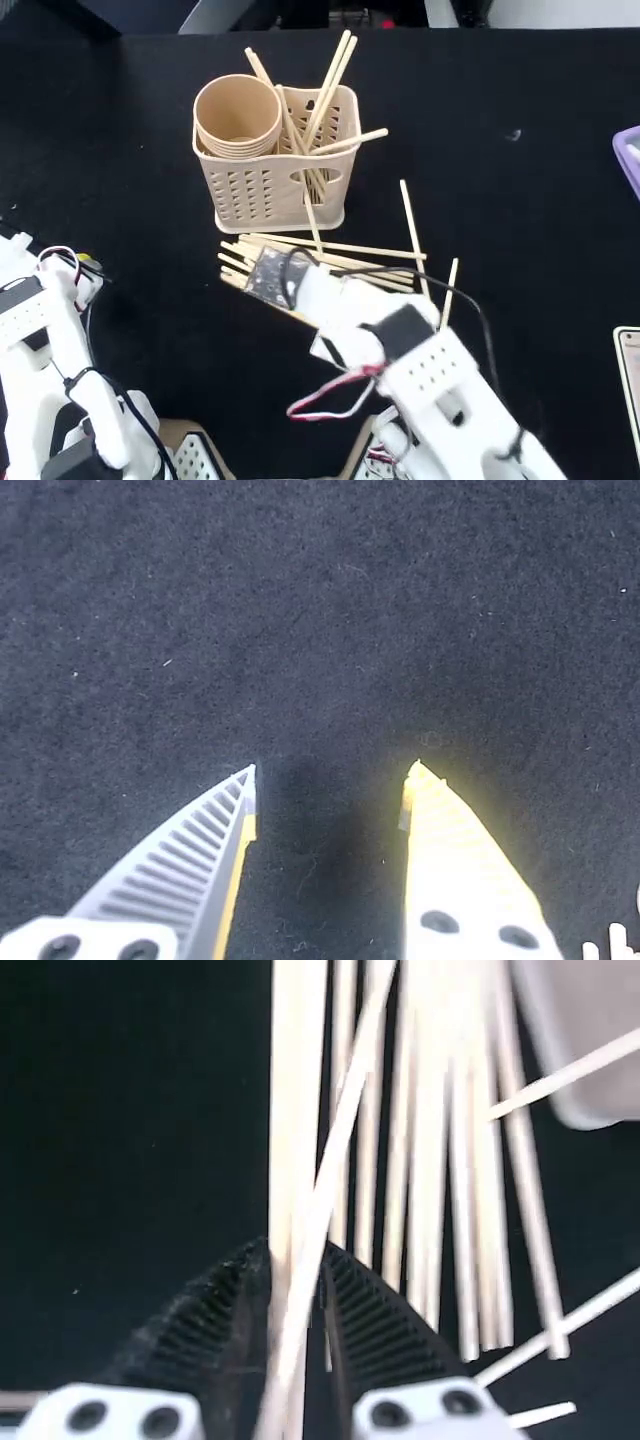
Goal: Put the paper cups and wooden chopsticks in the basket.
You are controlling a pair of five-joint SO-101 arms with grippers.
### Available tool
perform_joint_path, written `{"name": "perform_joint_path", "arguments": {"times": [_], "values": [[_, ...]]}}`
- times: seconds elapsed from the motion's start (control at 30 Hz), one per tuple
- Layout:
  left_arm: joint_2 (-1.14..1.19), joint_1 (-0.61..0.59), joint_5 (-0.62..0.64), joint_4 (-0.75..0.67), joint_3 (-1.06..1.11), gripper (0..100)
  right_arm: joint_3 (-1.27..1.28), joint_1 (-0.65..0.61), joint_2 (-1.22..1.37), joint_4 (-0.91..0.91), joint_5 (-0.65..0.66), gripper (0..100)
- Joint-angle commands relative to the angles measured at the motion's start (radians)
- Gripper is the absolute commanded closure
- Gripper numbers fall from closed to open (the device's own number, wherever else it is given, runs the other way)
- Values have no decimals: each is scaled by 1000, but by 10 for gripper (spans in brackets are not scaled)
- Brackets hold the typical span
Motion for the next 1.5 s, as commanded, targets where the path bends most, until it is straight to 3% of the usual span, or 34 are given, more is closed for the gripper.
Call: {"name": "perform_joint_path", "arguments": {"times": [0.0, 0.27, 0.5, 0.77, 0.97, 1.27, 1.47], "values": [[-23, 4, -5, -17, -19, 770, 22, 14, -145, -64, -61, 988], [-23, 4, -5, -17, -19, 770, 94, 12, -366, -206, -166, 988], [-23, 4, -5, -17, -19, 770, -145, -41, -443, -120, -218, 988], [-23, 4, -5, -12, -19, 770, -291, -40, -441, -333, -334, 988], [-23, 4, -5, -12, -19, 770, -249, -35, -441, -623, -342, 988], [-23, 7, -5, -9, -19, 770, 140, 43, -400, -1450, -342, 988], [-23, 10, -5, -8, -19, 770, 133, 112, -140, -1646, -342, 988]]}}
